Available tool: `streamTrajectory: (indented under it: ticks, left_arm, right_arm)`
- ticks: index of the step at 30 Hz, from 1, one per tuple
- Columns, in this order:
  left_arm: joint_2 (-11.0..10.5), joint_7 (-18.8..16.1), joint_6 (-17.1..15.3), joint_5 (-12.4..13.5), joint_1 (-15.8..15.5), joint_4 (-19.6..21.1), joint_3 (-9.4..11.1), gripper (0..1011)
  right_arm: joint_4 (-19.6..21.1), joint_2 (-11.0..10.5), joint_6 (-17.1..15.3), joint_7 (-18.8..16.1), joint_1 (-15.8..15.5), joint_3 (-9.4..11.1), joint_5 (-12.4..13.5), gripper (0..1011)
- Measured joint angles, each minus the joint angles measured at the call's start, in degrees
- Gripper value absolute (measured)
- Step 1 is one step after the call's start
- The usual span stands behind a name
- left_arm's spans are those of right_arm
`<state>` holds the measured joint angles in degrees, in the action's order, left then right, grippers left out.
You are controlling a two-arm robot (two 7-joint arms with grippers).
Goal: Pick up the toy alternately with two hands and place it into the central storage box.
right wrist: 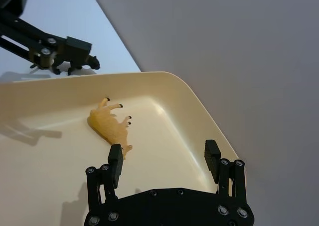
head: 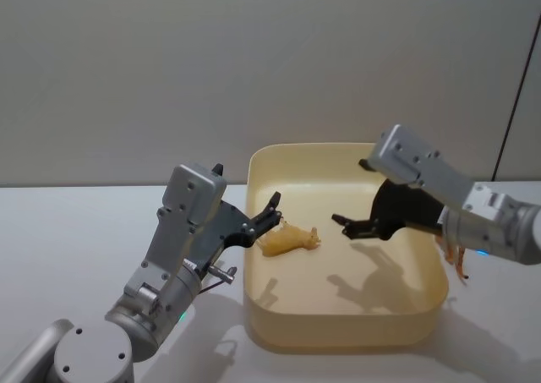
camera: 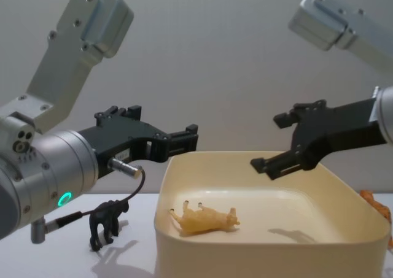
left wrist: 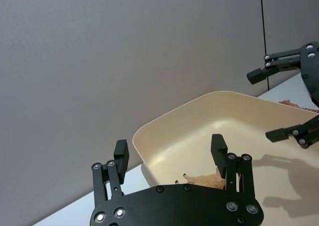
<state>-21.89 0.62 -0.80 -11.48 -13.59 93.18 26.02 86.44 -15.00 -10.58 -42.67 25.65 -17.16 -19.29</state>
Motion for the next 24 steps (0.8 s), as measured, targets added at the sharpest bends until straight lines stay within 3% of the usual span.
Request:
streamTrajectory:
  ticks: [8,24]
  left_arm:
    - [0.0,0.0,0.0,0.0,0.0,0.0,0.0,1001]
    - [0.0,0.0,0.0,0.0,0.0,0.0,0.0,1001]
  right_arm:
    - [1.2,-1.1,-0.3,4.1,-1.3,1.0,2.9,1001]
    - [5.0,-3.4,-3.0,16.5,-6.6,4.2,14.2,1001]
